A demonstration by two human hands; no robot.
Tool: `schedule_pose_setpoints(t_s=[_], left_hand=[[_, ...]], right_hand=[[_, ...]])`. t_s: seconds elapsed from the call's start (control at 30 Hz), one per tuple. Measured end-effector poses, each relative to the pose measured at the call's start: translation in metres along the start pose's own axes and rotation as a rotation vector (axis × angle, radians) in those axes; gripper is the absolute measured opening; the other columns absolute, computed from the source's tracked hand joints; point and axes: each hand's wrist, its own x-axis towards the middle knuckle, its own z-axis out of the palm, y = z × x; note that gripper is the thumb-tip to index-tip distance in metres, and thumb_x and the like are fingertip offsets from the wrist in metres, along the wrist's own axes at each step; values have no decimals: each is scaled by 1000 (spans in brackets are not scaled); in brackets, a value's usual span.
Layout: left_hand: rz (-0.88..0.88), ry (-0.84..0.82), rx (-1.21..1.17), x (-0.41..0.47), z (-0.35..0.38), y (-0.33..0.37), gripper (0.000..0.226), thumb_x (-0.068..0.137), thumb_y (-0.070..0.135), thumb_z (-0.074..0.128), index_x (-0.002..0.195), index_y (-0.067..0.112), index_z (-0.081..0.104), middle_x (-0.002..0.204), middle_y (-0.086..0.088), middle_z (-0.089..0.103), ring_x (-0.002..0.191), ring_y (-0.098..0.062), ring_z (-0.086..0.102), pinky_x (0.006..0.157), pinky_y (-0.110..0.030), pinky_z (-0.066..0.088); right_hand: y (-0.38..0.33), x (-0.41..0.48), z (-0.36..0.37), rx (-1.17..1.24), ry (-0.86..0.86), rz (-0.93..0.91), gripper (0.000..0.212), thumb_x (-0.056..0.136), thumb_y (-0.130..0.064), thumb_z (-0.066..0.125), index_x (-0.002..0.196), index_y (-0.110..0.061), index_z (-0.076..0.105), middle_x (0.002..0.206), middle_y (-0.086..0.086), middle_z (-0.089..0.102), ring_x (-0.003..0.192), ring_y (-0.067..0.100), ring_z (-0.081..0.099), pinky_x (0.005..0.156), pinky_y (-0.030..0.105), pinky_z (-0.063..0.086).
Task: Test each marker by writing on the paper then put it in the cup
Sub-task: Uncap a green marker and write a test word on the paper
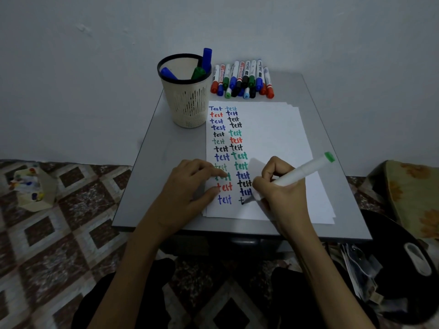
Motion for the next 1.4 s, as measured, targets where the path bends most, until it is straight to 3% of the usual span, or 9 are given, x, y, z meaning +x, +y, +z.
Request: schedule_pose_setpoints(t_s=[0.23, 0.47, 0.6, 0.67, 0.73, 0.77, 0.9, 1.0, 1.4], left_hand=[[-4, 2, -14, 0, -1, 1, 37, 90, 42, 47, 119, 23, 60, 116, 7, 54, 107, -9, 45, 89, -27, 42], [-6, 8, -23, 0, -1, 2, 37, 90, 41, 47, 119, 22, 60, 117, 8, 54, 108, -9, 45, 89, -27, 43], [-12, 6, -34, 0, -1, 2, 36, 90, 41, 47, 119, 22, 60, 117, 7, 54, 108, -9, 45, 89, -29, 43], [-16, 4, -34, 0, -1, 2, 36, 90, 41, 47, 119, 23, 60, 118, 8, 54, 108, -9, 45, 90, -29, 43], [-16, 3, -30, 0, -1, 1, 37, 90, 42, 47, 119, 23, 60, 117, 8, 54, 108, -8, 45, 90, -27, 43], [-14, 3, -28, 0, -1, 1, 37, 89, 42, 47, 118, 23, 60, 117, 8, 54, 108, -9, 45, 90, -26, 42], [-15, 2, -23, 0, -1, 2, 39, 89, 43, 46, 119, 22, 60, 116, 8, 54, 108, -9, 45, 90, -20, 39], [-17, 0, -19, 0, -1, 2, 39, 89, 43, 46, 119, 22, 60, 116, 8, 53, 107, -7, 44, 90, -14, 36], [-24, -2, -26, 1, -1, 3, 40, 88, 43, 46, 119, 21, 59, 118, 5, 55, 108, -10, 45, 89, -25, 42]], right_hand=[[0, -1, 0, -38, 63, -57, 22, 61, -1, 56, 56, -7, 36, 53, 4, 39, 51, 9, 36, 48, 20, 32], [0, -2, -1, -44, 32, -76, 23, 60, 0, 56, 55, -12, 38, 52, -2, 40, 50, 8, 36, 47, 18, 32], [-5, -2, -4, 265, 123, -47, 30, 81, 5, 64, 65, -9, 43, 58, 13, 45, 45, 12, 47, 41, 17, 38], [-7, -1, -4, 365, 47, -45, 17, 88, -2, 62, 78, -4, 49, 70, 23, 57, 58, 22, 63, 43, 24, 46], [-6, 0, -4, 290, 9, -48, 14, 83, -2, 68, 80, 0, 54, 82, 24, 65, 73, 34, 66, 49, 32, 52], [-5, 1, -3, 242, 13, -43, 18, 79, 0, 72, 76, 1, 54, 78, 25, 64, 68, 36, 64, 49, 33, 51], [-3, -1, 1, 70, 87, -58, 37, 74, 1, 77, 63, 5, 42, 53, 21, 46, 41, 21, 47, 43, 27, 41], [-4, -2, 3, -42, 91, -74, 34, 74, 9, 71, 60, 6, 41, 53, 14, 43, 43, 9, 43, 45, 17, 40], [5, 1, 4, -153, 11, -92, 27, 72, 12, 64, 60, 4, 41, 56, 18, 45, 51, 15, 44, 50, 25, 39]])
